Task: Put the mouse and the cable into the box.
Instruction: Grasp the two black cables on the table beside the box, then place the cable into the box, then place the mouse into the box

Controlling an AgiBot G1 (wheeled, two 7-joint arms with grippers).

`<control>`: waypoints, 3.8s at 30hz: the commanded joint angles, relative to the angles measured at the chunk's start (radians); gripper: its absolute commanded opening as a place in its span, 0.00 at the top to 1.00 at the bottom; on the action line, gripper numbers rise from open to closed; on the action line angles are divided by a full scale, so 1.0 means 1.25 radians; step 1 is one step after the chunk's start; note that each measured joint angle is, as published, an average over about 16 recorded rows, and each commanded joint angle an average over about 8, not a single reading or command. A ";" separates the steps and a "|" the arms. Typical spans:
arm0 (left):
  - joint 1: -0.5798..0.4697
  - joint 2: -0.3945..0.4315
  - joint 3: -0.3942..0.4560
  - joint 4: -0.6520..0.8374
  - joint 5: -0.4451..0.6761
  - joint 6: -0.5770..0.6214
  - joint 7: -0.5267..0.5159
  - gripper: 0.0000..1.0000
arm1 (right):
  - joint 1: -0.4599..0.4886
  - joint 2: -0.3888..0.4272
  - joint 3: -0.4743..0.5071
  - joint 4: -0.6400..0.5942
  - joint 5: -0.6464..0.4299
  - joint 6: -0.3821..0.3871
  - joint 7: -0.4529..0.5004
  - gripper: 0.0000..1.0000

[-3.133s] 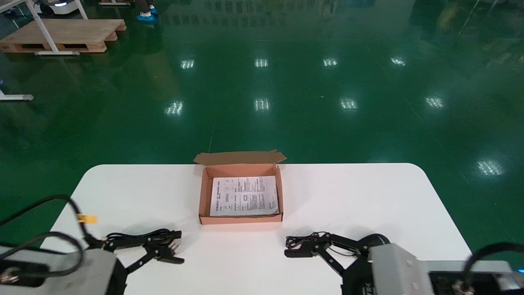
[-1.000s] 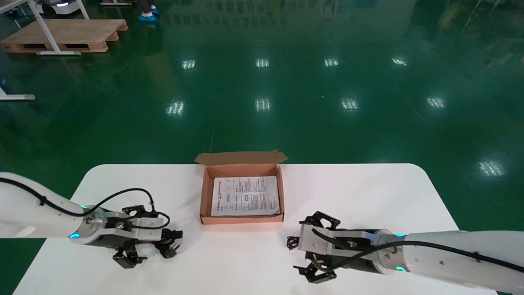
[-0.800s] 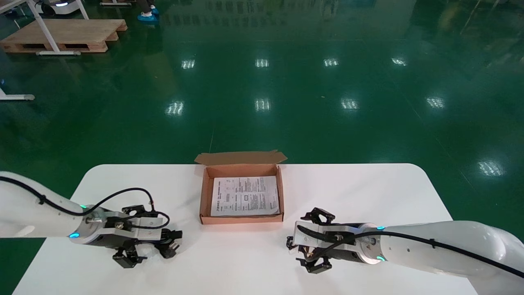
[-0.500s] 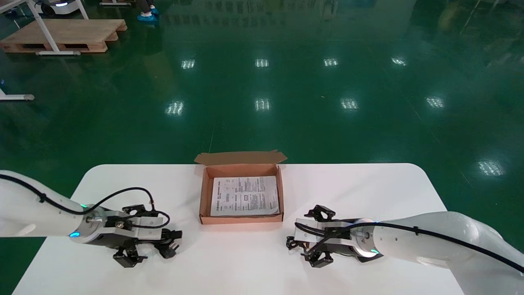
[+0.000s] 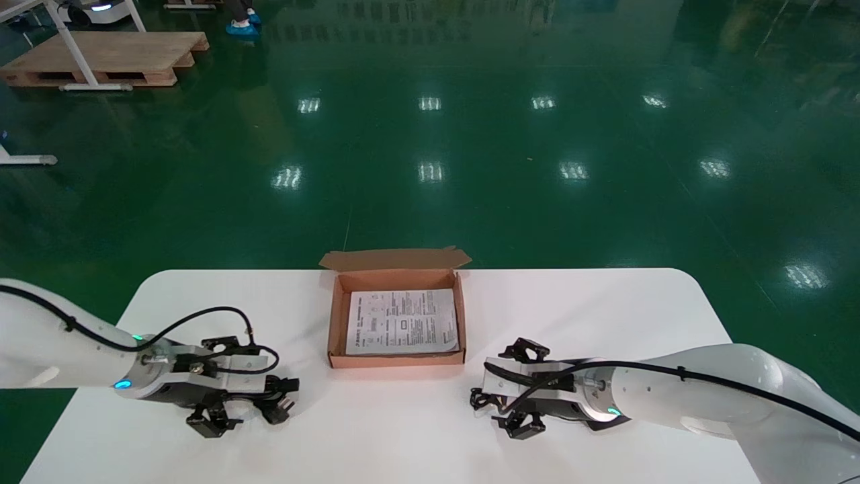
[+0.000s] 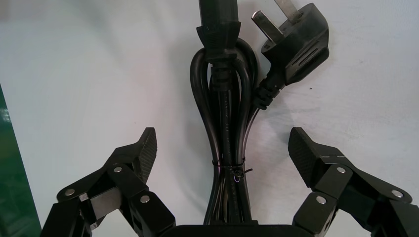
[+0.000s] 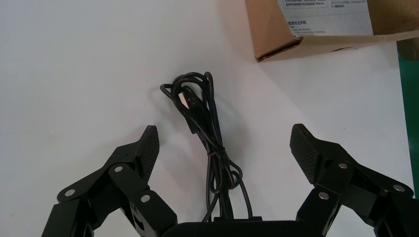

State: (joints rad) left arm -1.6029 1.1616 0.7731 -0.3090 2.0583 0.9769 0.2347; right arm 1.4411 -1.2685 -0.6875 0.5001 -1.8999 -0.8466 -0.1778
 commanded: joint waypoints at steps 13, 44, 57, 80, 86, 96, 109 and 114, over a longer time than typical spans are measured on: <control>0.001 -0.001 0.000 -0.003 0.000 0.001 -0.001 1.00 | -0.005 0.006 0.000 0.017 -0.001 -0.003 0.005 1.00; 0.002 -0.001 0.000 -0.005 0.000 0.001 -0.002 1.00 | 0.001 0.015 0.003 0.025 -0.001 0.001 0.005 1.00; -0.111 -0.049 -0.057 -0.116 -0.094 0.069 0.085 1.00 | 0.194 0.078 0.064 -0.034 -0.010 0.203 -0.063 1.00; -0.076 0.150 -0.115 0.001 -0.225 -0.030 0.161 1.00 | 0.357 0.045 0.105 -0.109 0.029 0.293 -0.128 1.00; -0.038 0.154 -0.091 -0.064 -0.206 -0.117 0.194 1.00 | 0.357 0.045 0.105 -0.109 0.028 0.294 -0.128 1.00; 0.093 0.167 0.011 -0.195 -0.280 -0.322 0.270 1.00 | 0.357 0.045 0.105 -0.109 0.028 0.294 -0.128 1.00; 0.080 0.164 0.147 -0.162 -0.375 -0.389 0.255 1.00 | 0.357 0.045 0.105 -0.109 0.028 0.294 -0.128 1.00; 0.073 0.164 0.183 -0.149 -0.404 -0.408 0.245 1.00 | 0.357 0.045 0.105 -0.109 0.028 0.294 -0.128 1.00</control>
State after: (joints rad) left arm -1.5122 1.3666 1.0038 -0.4964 1.5591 0.4693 0.5374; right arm 1.8877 -1.2117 -0.5567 0.3635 -1.8644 -0.4795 -0.3375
